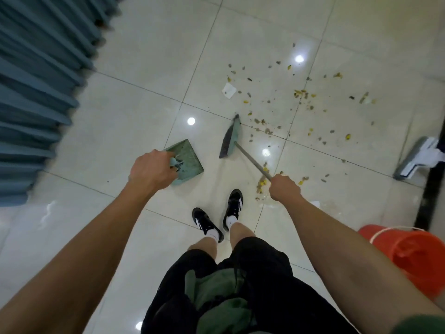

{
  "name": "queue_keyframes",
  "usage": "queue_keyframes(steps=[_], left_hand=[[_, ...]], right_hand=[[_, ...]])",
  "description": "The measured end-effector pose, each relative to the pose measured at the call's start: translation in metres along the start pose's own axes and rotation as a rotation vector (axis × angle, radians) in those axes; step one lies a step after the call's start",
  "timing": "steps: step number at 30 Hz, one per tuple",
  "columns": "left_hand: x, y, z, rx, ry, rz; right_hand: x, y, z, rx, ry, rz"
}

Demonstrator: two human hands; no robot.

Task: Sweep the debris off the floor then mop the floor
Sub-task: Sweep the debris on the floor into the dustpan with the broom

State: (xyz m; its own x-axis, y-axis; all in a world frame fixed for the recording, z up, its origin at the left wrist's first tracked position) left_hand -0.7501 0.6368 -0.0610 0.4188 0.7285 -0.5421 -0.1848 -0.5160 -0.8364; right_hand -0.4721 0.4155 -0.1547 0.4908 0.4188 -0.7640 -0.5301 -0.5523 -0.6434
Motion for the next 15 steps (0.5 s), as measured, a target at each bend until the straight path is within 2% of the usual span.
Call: queue_keyframes(steps=[8, 15], left_hand=[[0.028, -0.019, -0.079, 0.032, 0.128, -0.018], [0.04, -0.039, -0.086, 0.064, 0.159, -0.043]], right_hand=[[-0.014, -0.012, -0.056, 0.067, 0.075, -0.024], [-0.02, -0.017, -0.05, 0.101, 0.048, -0.058]])
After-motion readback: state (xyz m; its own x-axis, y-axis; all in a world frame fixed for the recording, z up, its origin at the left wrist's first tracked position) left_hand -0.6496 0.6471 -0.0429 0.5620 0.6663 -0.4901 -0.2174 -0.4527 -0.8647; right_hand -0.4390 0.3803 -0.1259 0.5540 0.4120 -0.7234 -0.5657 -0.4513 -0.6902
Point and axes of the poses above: each hand's wrist, its own x-axis towards the middle knuckle, its own y-axis out of the palm, z = x × y, the point moved 5 cm from there along x, towards the middle knuckle, and after that the axes turned 4 degrees about -x, right-handed, at the moved point
